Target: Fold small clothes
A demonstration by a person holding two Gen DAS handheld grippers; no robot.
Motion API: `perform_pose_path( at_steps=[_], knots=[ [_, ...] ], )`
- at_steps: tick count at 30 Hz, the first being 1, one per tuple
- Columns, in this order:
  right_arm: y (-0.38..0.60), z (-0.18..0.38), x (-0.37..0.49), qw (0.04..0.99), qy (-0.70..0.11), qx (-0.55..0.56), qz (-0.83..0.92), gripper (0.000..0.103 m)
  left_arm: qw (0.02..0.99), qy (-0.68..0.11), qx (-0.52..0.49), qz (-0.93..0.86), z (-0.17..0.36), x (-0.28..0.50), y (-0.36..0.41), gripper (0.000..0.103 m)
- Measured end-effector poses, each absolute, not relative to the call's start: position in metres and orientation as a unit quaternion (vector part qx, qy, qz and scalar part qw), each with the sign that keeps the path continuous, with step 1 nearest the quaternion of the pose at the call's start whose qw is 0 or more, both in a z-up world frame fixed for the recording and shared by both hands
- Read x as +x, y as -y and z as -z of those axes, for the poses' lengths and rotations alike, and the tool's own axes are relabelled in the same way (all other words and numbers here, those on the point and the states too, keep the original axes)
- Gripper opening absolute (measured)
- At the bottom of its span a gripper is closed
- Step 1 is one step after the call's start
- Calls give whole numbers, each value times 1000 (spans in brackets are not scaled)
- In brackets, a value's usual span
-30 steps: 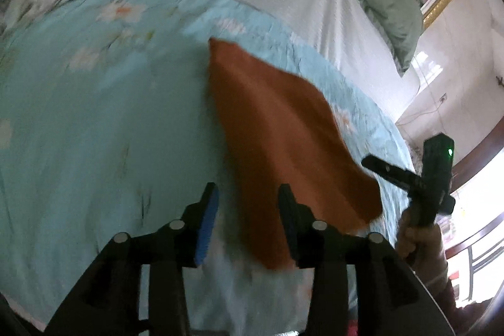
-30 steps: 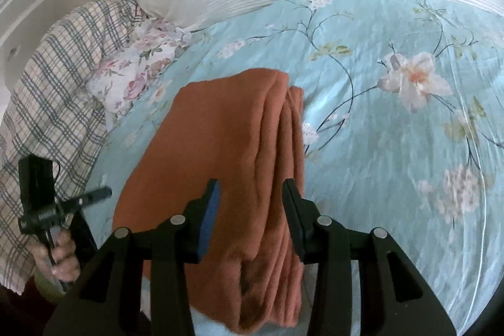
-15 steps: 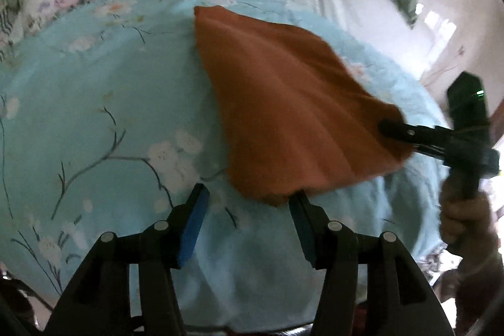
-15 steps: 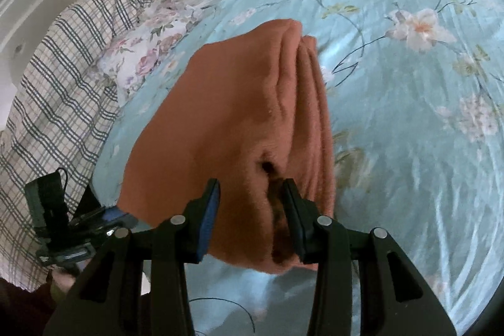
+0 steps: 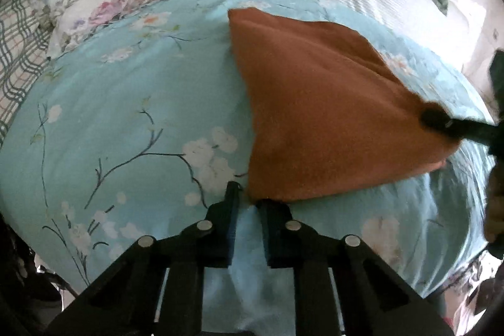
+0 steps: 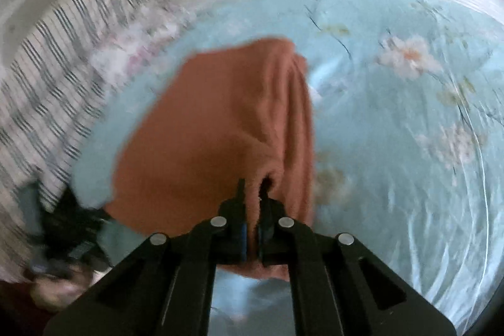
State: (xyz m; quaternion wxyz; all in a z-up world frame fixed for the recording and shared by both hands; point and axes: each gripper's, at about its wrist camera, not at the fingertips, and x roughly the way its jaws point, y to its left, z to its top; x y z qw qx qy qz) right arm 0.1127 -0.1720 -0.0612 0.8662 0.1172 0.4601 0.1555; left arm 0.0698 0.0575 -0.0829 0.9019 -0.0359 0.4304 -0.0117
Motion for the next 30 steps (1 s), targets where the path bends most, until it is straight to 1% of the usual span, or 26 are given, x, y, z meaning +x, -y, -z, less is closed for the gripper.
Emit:
perform_pose_path(
  at_steps=[3, 5, 6, 7, 8, 9, 12, 14, 16, 18, 20, 21, 22, 23, 24, 28, 30],
  knots=[
    [179, 69, 111, 853, -472, 144, -169, 8, 895, -442, -42, 38, 81, 68, -61, 12],
    [186, 60, 109, 850, -467, 164, -180, 16, 895, -439, -60, 59, 71, 60, -74, 12],
    [191, 53, 109, 852, -460, 171, -182, 28, 895, -434, -68, 72, 65, 56, -79, 12],
    [196, 45, 109, 856, -449, 179, -184, 43, 899, -424, -78, 83, 55, 51, -86, 12],
    [199, 38, 110, 860, -439, 184, -184, 47, 903, -412, -84, 90, 47, 47, -92, 12],
    [203, 30, 113, 865, -428, 188, -186, 48, 906, -401, -90, 102, 39, 45, -97, 12],
    [202, 16, 134, 870, -415, 185, -191, 48, 906, -374, -123, 155, 20, 57, -103, 12],
    [193, 16, 159, 870, -418, 176, -193, 47, 899, -370, -143, 186, 17, 69, -98, 12],
    [186, 22, 183, 867, -427, 171, -189, 45, 891, -368, -159, 213, 18, 85, -91, 12],
    [181, 30, 205, 867, -439, 161, -174, 42, 887, -375, -154, 222, 22, 97, -81, 12],
    [180, 40, 223, 862, -452, 156, -167, 41, 880, -384, -151, 235, 29, 108, -74, 12],
    [178, 49, 234, 855, -469, 152, -161, 36, 874, -392, -150, 246, 34, 113, -68, 12],
    [178, 55, 240, 850, -478, 152, -158, 21, 871, -398, -145, 248, 38, 115, -64, 12],
    [180, 58, 242, 847, -481, 157, -162, 13, 870, -402, -140, 251, 39, 117, -62, 12],
    [181, 56, 242, 847, -476, 163, -170, 12, 868, -405, -132, 255, 41, 119, -59, 12],
    [199, 23, 218, 873, -411, 191, -179, 11, 869, -410, -97, 258, 41, 114, -48, 15],
    [206, 23, 213, 881, -404, 187, -161, 11, 865, -427, -93, 247, 50, 118, -45, 14]
  ],
)
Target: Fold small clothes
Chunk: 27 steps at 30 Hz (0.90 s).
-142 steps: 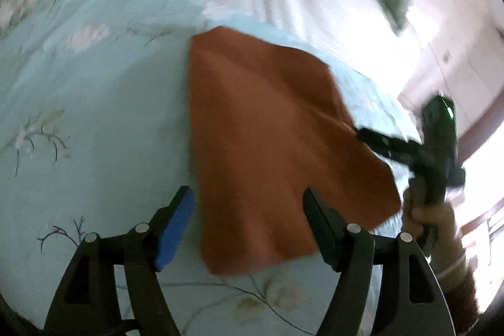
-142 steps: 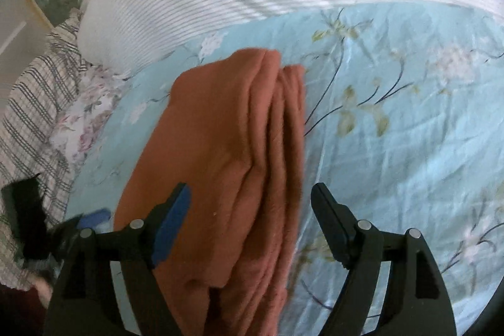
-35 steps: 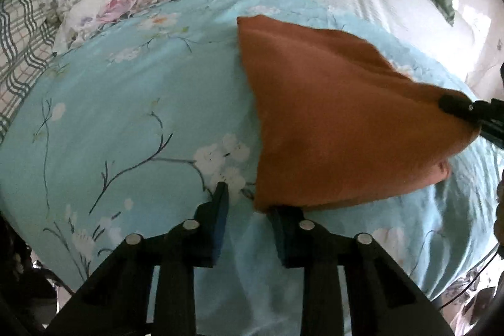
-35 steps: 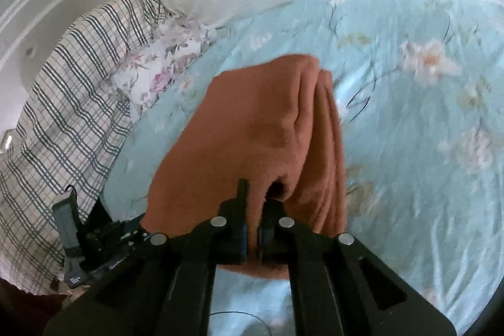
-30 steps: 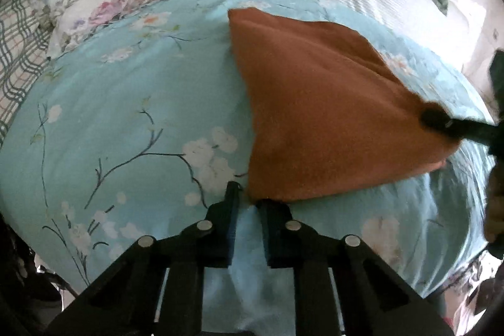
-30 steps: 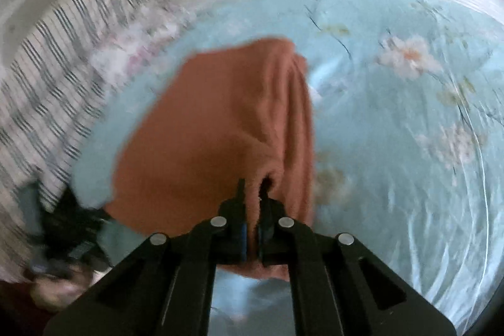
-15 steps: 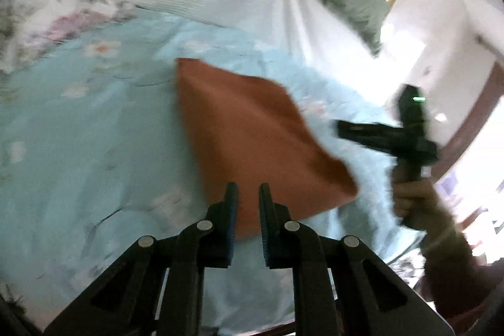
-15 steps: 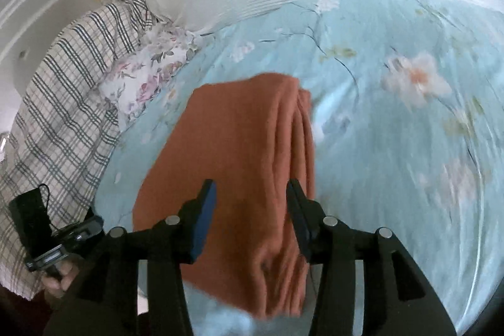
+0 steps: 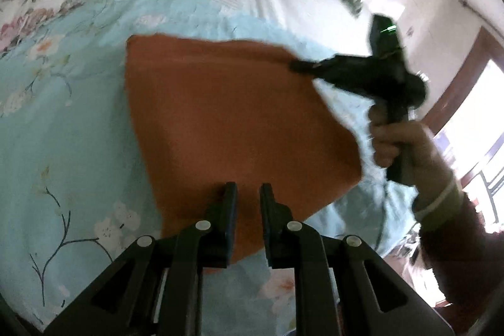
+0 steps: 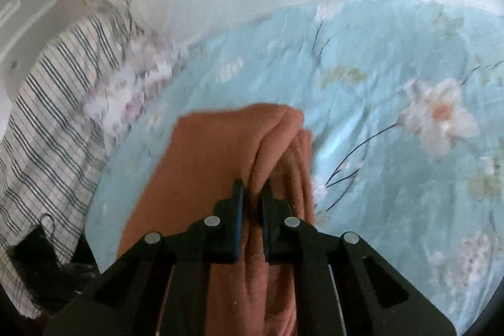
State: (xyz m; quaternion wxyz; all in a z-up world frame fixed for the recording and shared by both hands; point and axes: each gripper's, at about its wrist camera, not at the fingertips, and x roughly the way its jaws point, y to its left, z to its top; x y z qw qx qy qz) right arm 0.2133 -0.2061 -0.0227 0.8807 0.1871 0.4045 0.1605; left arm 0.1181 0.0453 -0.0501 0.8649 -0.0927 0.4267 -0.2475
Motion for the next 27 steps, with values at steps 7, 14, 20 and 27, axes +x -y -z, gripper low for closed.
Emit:
perform_pose_path(
  at_steps=[7, 14, 20, 27],
  knots=[
    [216, 79, 229, 852, -466, 204, -122, 18, 849, -457, -112, 238, 75, 120, -34, 14],
    [216, 11, 200, 882, -409, 205, -117, 28, 869, -416, -126, 237, 28, 124, -56, 25],
    [154, 23, 235, 858, -436, 198, -183, 28, 869, -418, -159, 212, 35, 173, -70, 27],
    [180, 79, 259, 843, -471, 236, -105, 0, 855, -462, -156, 176, 82, 185, -73, 10]
  ],
)
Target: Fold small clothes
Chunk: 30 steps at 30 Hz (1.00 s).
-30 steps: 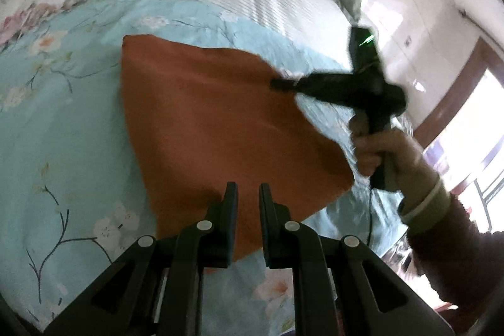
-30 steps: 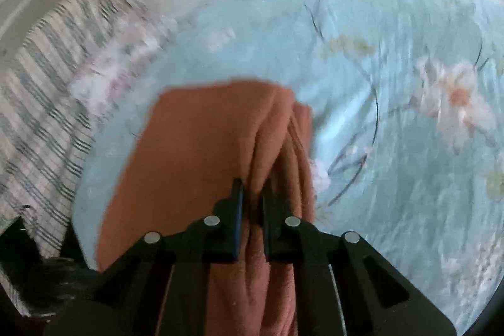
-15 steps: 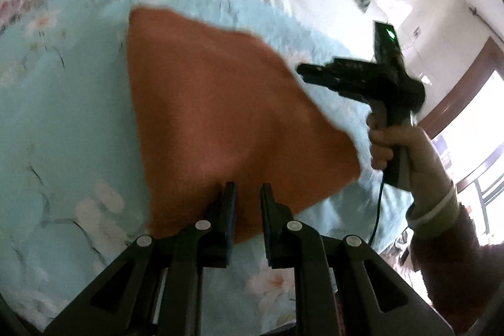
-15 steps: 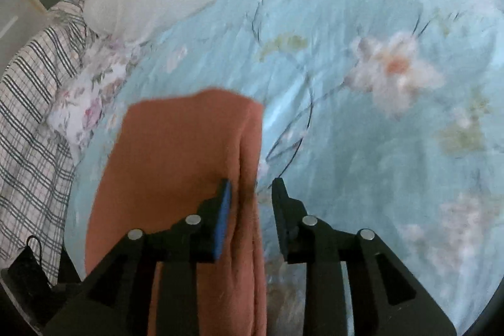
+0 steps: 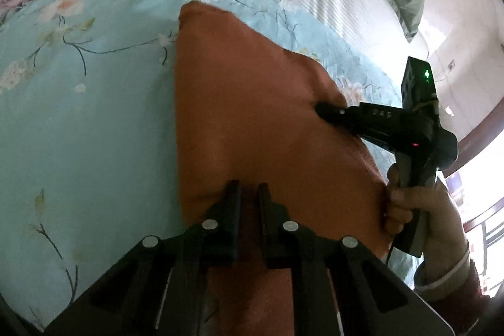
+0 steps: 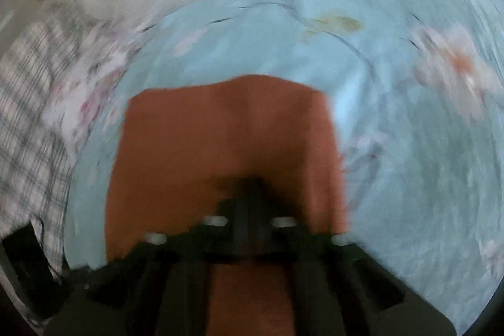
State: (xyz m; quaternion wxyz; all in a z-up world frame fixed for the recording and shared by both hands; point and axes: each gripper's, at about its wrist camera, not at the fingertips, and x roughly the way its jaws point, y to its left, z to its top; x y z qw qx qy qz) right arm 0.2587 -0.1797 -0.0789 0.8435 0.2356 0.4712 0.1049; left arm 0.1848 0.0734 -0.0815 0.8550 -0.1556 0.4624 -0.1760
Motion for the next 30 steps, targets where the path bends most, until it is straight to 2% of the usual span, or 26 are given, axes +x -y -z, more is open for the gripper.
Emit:
perform_pose_path(
  at_steps=[5, 7, 14, 19, 30],
  knots=[
    [173, 71, 256, 851, -467, 220, -101, 0, 863, -462, -124, 164, 76, 189, -66, 10],
    [172, 65, 247, 850, -466, 222, -106, 4, 868, -455, -117, 161, 69, 181, -65, 9],
    [172, 40, 158, 861, -450, 184, -149, 5, 880, -416, -126, 191, 40, 123, -71, 8],
    [180, 72, 122, 860, -471, 153, -121, 5, 861, -460, -114, 186, 80, 118, -62, 8],
    [184, 68, 105, 866, -464, 159, -101, 6, 867, -455, -125, 162, 78, 106, -65, 8]
  ],
)
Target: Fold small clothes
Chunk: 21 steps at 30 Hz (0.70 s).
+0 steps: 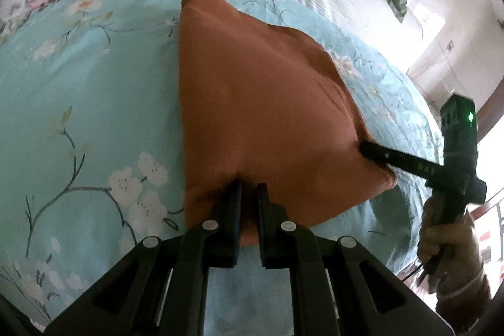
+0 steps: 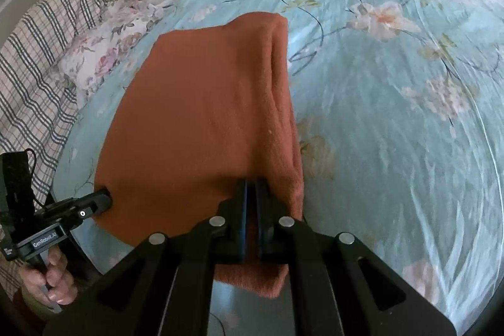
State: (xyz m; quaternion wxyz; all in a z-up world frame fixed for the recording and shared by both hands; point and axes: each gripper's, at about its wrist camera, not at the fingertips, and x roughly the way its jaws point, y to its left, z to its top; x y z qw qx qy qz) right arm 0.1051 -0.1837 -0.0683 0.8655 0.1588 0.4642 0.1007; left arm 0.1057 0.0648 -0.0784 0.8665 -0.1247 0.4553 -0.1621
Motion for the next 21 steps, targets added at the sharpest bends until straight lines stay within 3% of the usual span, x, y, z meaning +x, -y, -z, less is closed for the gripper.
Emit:
perform_pose_path(
  at_steps=[5, 6, 7, 8, 9, 12, 14, 17, 21],
  knots=[
    [188, 66, 95, 860, -461, 191, -107, 11, 861, -460, -139, 166, 75, 102, -70, 9],
    [191, 60, 90, 863, -444, 211, -118, 23, 861, -460, -142, 167, 73, 101, -71, 10],
    [192, 54, 84, 866, -427, 225, -126, 47, 860, -459, -145, 167, 71, 98, -71, 14],
    [193, 46, 77, 873, -408, 235, -129, 61, 861, -458, -147, 167, 69, 96, -72, 17],
    [192, 40, 72, 879, -396, 234, -126, 81, 862, -457, -146, 165, 66, 93, -72, 20],
    [185, 26, 61, 892, -387, 200, -122, 82, 872, -448, -129, 151, 58, 79, -71, 38],
    [180, 23, 56, 893, -396, 177, -117, 82, 878, -444, -116, 135, 55, 70, -72, 62],
    [174, 26, 46, 894, -408, 147, -109, 82, 884, -443, -102, 110, 52, 59, -75, 75],
    [167, 35, 32, 891, -425, 118, -103, 82, 882, -449, -109, 94, 54, 51, -83, 81]
  ],
)
